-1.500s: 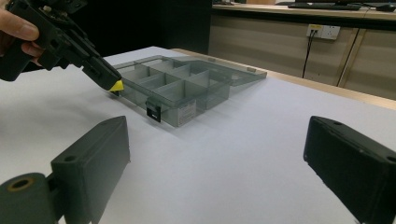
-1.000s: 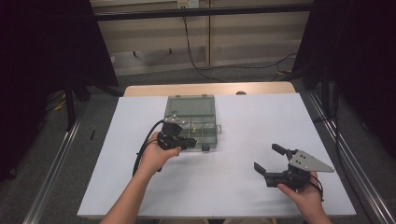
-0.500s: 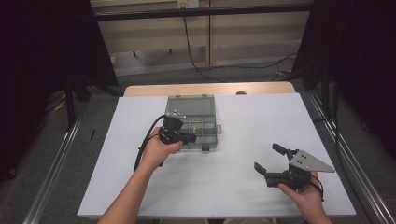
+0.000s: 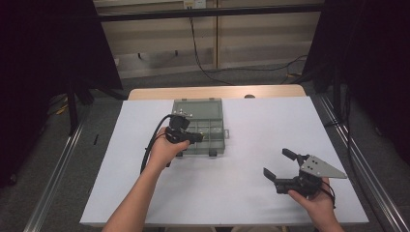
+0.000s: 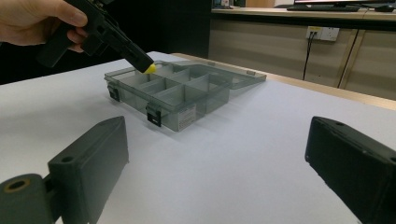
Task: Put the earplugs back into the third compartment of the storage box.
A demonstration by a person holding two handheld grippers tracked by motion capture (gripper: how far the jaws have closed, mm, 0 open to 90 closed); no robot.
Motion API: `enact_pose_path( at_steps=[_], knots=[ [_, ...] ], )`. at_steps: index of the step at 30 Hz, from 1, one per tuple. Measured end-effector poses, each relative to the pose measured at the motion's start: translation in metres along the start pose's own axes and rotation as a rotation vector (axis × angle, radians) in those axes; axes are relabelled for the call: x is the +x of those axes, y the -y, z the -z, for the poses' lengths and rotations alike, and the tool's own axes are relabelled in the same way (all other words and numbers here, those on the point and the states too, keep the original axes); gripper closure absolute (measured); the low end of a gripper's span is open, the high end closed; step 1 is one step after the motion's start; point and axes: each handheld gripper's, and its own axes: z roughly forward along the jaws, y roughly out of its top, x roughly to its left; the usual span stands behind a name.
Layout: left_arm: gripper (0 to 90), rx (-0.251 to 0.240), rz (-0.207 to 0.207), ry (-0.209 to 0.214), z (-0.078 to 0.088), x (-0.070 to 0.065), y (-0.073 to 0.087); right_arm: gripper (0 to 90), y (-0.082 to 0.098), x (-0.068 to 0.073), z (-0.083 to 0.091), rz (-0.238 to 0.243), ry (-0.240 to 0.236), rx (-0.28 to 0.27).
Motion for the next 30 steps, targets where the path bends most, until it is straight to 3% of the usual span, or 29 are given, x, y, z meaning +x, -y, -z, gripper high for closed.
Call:
enact_pose_path(
  at_steps=[6, 16, 30],
  knots=[
    [82.9, -0.008, 0.009, -0.034, -0.004, 0.004, -0.006, 5.9, 0.0, 0.0, 0.0, 0.0, -0.001, 0.002],
    [82.9, -0.017, 0.055, -0.043, -0.013, 0.017, -0.01, 6.0, 0.0, 0.0, 0.0, 0.0, 0.001, 0.001],
    [82.8, -0.009, 0.083, -0.074, -0.022, 0.028, -0.019, 5.9, 0.0, 0.0, 0.0, -0.001, -0.002, 0.002]
  ],
)
